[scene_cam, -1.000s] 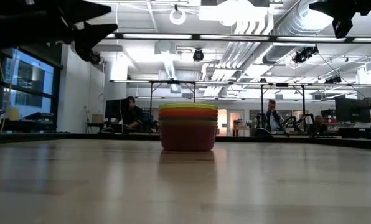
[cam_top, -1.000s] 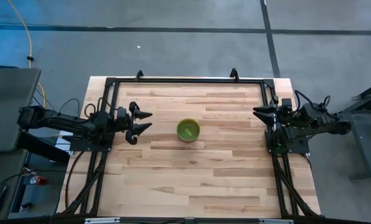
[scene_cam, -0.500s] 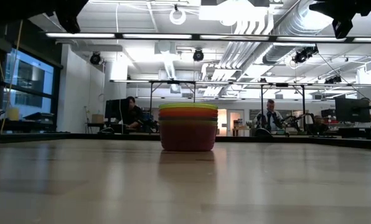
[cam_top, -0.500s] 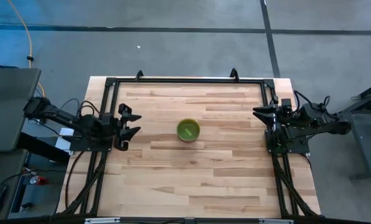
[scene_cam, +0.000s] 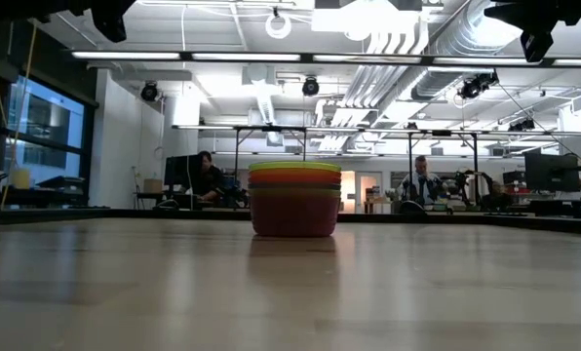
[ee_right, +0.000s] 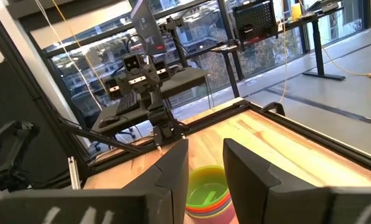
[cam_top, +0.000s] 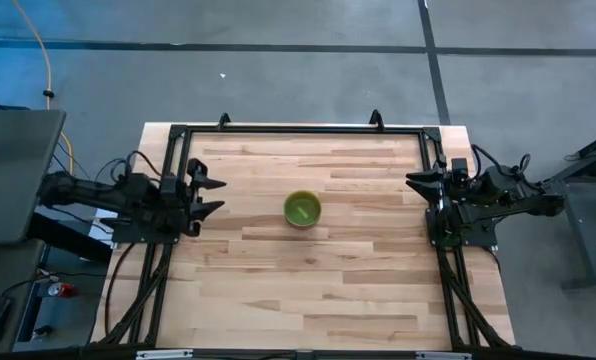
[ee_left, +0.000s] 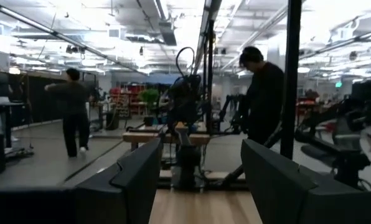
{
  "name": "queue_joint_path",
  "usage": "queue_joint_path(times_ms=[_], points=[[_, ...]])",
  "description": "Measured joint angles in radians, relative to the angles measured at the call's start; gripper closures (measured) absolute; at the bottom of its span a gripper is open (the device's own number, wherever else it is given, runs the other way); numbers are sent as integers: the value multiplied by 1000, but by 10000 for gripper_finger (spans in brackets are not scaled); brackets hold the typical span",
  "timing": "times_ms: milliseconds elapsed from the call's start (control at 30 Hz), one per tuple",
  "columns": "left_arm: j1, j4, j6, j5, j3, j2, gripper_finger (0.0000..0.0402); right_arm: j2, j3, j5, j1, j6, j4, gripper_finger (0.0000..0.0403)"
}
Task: Nest bowls inside each other
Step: Return to Home Position
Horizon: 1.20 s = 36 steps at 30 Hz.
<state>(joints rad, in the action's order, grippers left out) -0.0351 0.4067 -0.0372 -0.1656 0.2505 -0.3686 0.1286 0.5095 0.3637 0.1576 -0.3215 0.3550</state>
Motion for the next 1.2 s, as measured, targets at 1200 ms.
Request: queue_joint_path(times_ms=[1200], points=[[93,-24,26,35,-240,364,190,81,0,25,0,-19,-31,313]])
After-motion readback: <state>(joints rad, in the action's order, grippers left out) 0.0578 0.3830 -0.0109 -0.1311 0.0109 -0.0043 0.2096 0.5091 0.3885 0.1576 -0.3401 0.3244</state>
